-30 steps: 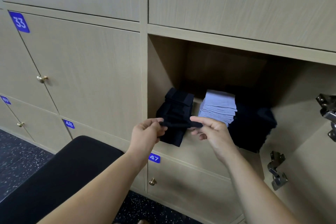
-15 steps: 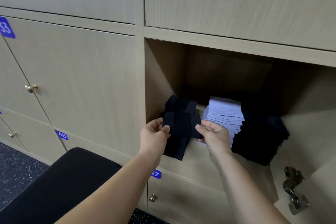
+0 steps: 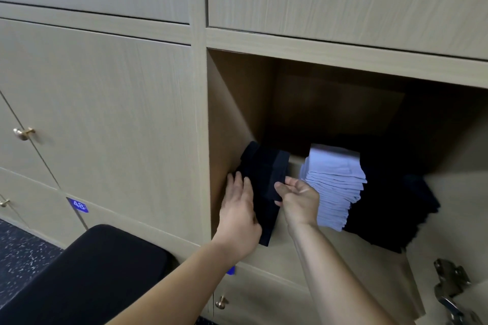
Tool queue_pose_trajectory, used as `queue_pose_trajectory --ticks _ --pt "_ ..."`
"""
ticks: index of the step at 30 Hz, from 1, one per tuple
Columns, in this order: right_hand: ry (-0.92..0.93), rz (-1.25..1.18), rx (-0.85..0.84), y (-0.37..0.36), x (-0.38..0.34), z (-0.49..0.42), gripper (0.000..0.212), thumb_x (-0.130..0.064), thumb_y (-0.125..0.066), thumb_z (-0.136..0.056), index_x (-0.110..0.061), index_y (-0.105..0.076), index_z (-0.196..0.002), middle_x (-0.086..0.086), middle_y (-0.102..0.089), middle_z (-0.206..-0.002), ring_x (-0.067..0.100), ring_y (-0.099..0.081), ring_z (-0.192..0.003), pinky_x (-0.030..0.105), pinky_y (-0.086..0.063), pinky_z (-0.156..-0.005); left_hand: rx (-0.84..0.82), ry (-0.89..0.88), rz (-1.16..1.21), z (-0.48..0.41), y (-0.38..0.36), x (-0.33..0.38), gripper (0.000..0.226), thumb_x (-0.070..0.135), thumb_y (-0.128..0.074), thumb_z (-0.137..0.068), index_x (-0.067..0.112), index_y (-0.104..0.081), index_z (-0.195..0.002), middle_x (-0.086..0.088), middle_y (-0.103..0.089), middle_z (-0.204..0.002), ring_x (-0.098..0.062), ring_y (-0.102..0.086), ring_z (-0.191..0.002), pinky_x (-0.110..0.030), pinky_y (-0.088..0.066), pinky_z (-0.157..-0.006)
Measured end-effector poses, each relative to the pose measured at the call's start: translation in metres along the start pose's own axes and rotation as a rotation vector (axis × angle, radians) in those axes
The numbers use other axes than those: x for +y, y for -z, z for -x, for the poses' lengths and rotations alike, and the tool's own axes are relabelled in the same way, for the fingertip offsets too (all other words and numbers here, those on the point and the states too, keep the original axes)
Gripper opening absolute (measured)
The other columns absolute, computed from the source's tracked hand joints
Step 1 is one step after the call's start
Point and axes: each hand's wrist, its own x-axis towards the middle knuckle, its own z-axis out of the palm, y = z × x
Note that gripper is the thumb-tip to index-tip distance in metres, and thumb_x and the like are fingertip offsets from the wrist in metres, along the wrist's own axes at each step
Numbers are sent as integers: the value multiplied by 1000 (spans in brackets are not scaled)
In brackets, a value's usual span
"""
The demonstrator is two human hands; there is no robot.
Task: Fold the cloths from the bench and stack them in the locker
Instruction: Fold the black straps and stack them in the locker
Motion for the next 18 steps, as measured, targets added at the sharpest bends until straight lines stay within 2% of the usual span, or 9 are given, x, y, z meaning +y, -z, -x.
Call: queue_pose_trajectory --ticks 2,4,7,9,12,15,18 --pt "28 137 -11 0 2 -2 31 -9 -72 -85 -3 -66 -114 2 -71 -90 16 -67 -85 32 -57 -75 -13 -9 -44 1 -2 -6 78 -2 -42 -93 8 3 -155 -6 11 -164 -18 15 -150 -23 8 -118" --pt "76 321 -4 1 -2 1 39 -21 -75 -83 -10 -66 -119 2 -71 -102 18 -67 -96 34 -52 -87 -22 -16 -83 3 -1 -11 77 -1 -42 -93 8 2 -155 -7 8 -164 -17 12 -150 -25 5 -120" --pt "137 510 55 4 -10 9 45 -32 -71 -85 -15 -62 -126 3 -67 -116 19 -62 -105 27 -43 -80 -44 -32 -105 3 0 -14 74 1 -40 -95 8 2 -155 -7 8 -164 -18 12 -150 -22 8 -117" --pt "145 530 70 6 -10 14 41 -32 -67 -88 -12 -62 -124 6 -64 -120 24 -60 -109 27 -40 -79 -53 -39 -101 3 1 -14 72 1 -39 -96 8 2 -155 -7 9 -164 -17 13 -150 -19 10 -114" --pt "111 518 -5 -1 -6 21 35 -28 -57 -95 -5 -60 -122 13 -64 -124 31 -58 -116 33 -46 -90 -71 -44 -97 4 1 -17 70 3 -37 -97 7 2 -155 -7 10 -163 -17 14 -150 -21 10 -115" --pt "64 538 -105 -9 -8 29 52 -27 -47 -101 -2 -38 -145 16 -43 -147 29 -38 -138 30 -31 -108 -89 -57 -77 8 0 -18 66 7 -36 -100 8 1 -155 -8 9 -164 -17 15 -149 -24 7 -118" --pt "26 509 -137 -9 -11 31 56 -27 -43 -103 -3 -25 -151 14 -30 -155 26 -28 -144 29 -22 -113 -86 -62 -33 16 4 -14 59 21 -32 -106 10 -2 -156 -6 6 -164 -15 14 -149 -25 5 -119"
